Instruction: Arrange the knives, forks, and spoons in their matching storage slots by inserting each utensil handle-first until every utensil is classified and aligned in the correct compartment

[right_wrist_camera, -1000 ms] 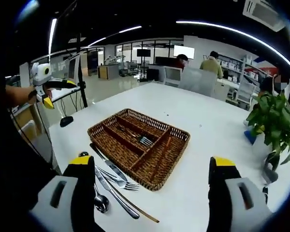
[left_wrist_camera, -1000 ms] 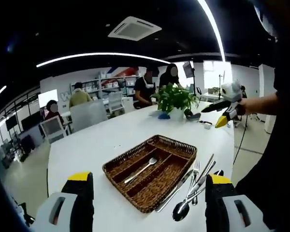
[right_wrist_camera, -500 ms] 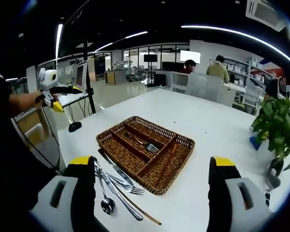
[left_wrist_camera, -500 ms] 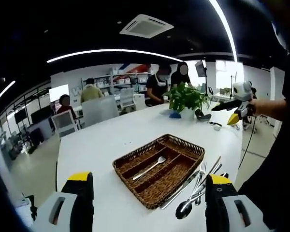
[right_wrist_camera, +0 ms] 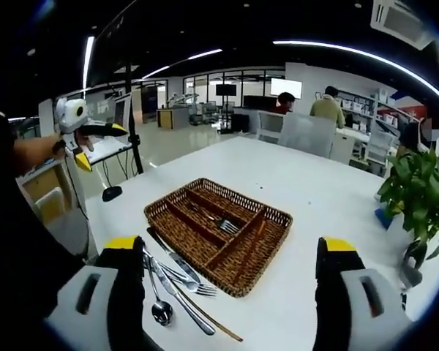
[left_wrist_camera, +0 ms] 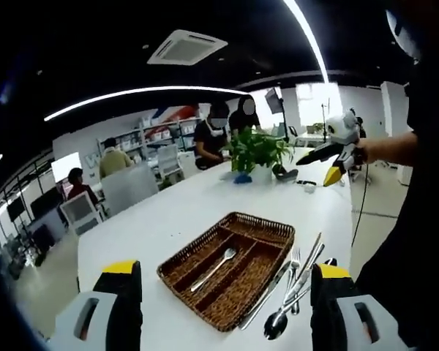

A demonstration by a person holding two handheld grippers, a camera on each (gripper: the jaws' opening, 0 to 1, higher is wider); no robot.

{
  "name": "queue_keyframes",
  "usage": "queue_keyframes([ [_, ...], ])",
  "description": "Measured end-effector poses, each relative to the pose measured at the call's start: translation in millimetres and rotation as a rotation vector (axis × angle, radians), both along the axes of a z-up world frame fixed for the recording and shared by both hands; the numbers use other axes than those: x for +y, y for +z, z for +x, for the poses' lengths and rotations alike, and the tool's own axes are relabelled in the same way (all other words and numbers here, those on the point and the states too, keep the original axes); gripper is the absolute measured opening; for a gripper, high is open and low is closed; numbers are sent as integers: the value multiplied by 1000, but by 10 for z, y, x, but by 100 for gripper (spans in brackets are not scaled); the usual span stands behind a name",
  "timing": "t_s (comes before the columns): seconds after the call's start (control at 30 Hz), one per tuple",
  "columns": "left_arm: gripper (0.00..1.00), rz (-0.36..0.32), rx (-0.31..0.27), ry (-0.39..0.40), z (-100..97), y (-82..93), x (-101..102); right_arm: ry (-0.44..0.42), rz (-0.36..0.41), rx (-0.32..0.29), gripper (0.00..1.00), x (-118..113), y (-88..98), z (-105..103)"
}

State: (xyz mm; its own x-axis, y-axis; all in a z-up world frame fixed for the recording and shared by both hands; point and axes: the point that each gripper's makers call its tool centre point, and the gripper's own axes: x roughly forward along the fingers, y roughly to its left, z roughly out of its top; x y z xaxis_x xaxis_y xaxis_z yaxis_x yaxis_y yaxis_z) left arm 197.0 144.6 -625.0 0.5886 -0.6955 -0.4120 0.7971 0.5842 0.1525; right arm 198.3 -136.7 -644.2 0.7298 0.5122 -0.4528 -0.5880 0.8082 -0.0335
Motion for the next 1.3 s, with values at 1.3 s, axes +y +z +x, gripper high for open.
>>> queue_keyframes([
  [1.3, 60, 166, 183, -572, -714, -1879, -1475, -43, 33, 0, 100, -152, 64, -94],
])
